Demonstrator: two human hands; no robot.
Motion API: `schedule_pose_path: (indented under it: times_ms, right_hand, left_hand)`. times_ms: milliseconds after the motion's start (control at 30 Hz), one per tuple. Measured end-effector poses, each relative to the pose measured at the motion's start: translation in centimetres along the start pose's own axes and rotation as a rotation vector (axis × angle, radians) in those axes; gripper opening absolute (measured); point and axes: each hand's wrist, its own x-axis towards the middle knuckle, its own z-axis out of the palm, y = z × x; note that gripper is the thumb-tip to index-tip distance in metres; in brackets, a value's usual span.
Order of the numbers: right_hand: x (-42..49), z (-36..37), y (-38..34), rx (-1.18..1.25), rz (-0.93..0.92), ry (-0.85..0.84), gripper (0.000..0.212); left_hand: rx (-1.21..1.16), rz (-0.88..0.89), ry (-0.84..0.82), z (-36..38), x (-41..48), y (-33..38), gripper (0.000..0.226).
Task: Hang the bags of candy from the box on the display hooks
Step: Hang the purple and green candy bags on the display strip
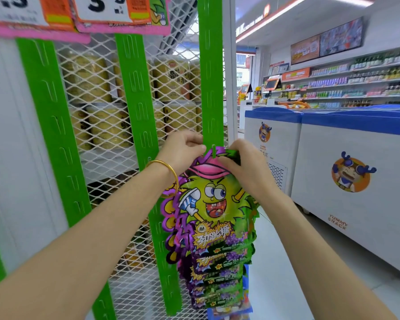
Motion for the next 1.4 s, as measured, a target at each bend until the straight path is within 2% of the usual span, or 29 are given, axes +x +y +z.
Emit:
schedule_pose_path:
  times_ms: [67, 167, 233, 267, 300, 367, 467, 533, 633, 733, 800, 933, 1033, 1267, 1400]
  right_hand:
    - [-0.4, 0.2, 0.1, 0.042, 0.024, 0.035, 0.036]
    - [-2.0, 0.3, -0.2, -0.024, -0.035, 0.258, 0.042]
    - [-4.0, 0.6, -0.9, -0.008, -0.103, 0.424, 0.034]
    - [-5.3, 1.0, -1.4, 0.043, -0.13, 0.442, 0.028]
    - [-6.9, 1.8, -1.8, 0.105, -0.146, 0.409, 0.023]
    - [-10.8, 4.1, -2.7, 0.231, -0.148, 0.223, 0.019]
    - [-17.0, 9.7, -2.6, 0.398, -0.09, -0.25, 0.014]
    - [-21.1, 14.1, -1.8, 0.422, -0.029, -0.594, 0.007]
    - [-26.8, 21.0, 0.0, 0.294, -0.004, -0.95, 0.01]
    - [-31.7, 26.4, 1.6, 0.061, -0.027, -1.258, 0.029]
    - [-34.3, 28.7, 2.5, -0.013, -0.024, -1.406, 0.044]
    - [-38.4, 31.5, 3.0, -0.137, 0.079, -1.54, 0.087]
    - [-40.8, 32.5, 1.7, -0.169, 0.15, -1.528, 0.105]
    - [-42.8, 32.8, 0.4, -0.341, 0.034, -1.396, 0.093]
    - [-41.8, 32.5, 0.1, -0.319, -0.052, -1.375, 0.064]
  left_hand:
    - [0.069, 0.065, 0.017, 0.1, -0.6, -0.1, 0.031]
    - [0.255, 0.195, 0.102, -0.1, -2.5, -1.0, 0.037]
    - [0.377, 0.302, 0.205, -0.5, -4.8, -2.1, 0.036]
    - [0.392, 0.338, 0.249, -0.8, -6.2, -2.9, 0.034]
    - [0.378, 0.354, 0.278, -1.0, -7.9, -3.8, 0.032]
    - [0.316, 0.327, 0.265, -1.1, -11.9, -6.7, 0.028]
    - [0.3, 0.164, 0.127, -0.7, -18.4, -13.1, 0.026]
    - [0.278, -0.001, 0.008, -0.7, -22.8, -18.2, 0.02]
    - [0.224, -0.257, -0.073, -1.3, -28.4, -25.2, 0.021]
    - [0.265, -0.454, -0.076, -2.2, -31.5, -29.9, 0.021]
    - [0.303, -0.519, -0.104, -2.5, -31.9, -31.5, 0.022]
    - [0.357, -0.517, -0.152, -2.9, -31.0, -32.9, 0.023]
    - [0.359, -0.543, -0.16, -3.2, -31.0, -33.2, 0.021]
    - [0.335, -0.574, -0.154, -3.1, -31.9, -33.5, 0.017]
    - [0.338, -0.58, -0.158, -3.1, -32.4, -33.3, 0.017]
